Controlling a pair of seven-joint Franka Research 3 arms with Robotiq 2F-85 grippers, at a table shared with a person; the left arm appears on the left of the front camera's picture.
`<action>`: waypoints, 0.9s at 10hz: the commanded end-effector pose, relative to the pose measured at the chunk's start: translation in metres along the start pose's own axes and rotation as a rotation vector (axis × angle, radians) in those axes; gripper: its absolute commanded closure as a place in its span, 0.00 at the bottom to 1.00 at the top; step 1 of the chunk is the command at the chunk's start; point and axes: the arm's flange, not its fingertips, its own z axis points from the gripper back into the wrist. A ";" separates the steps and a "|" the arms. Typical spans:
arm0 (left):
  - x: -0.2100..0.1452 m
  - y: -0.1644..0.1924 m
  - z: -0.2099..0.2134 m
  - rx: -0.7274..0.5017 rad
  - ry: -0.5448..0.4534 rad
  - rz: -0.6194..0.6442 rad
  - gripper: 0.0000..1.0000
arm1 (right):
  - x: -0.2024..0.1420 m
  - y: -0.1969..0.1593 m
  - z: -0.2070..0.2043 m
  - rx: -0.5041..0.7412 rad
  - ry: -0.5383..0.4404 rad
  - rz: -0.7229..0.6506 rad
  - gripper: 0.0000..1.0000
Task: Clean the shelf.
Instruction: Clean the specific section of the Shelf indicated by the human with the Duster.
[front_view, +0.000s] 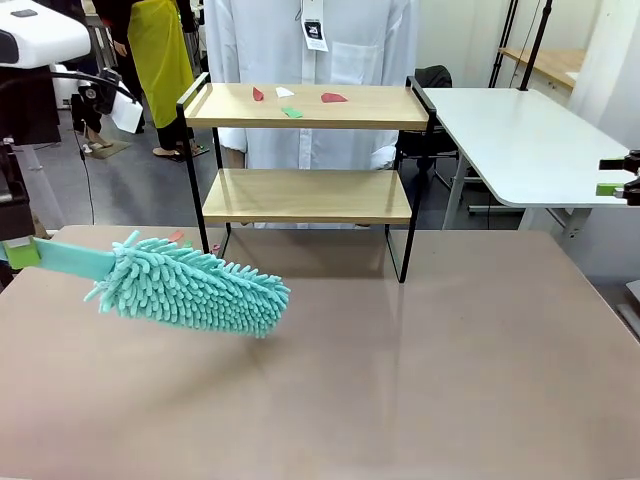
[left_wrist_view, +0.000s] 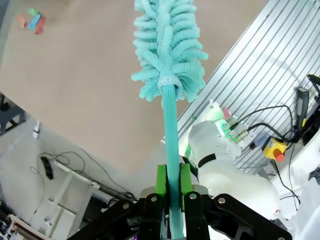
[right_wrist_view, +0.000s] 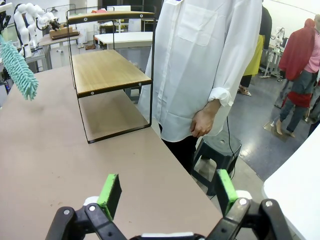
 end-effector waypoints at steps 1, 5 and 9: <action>-0.005 -0.001 -0.001 -0.001 -0.009 0.008 0.87 | 0.007 0.001 -0.003 -0.012 0.022 -0.013 0.00; -0.005 -0.001 -0.001 -0.001 -0.009 0.008 0.87 | 0.007 0.001 -0.003 -0.012 0.022 -0.013 0.00; -0.005 -0.001 -0.001 -0.001 -0.009 0.008 0.87 | 0.007 0.001 -0.003 -0.012 0.022 -0.013 0.00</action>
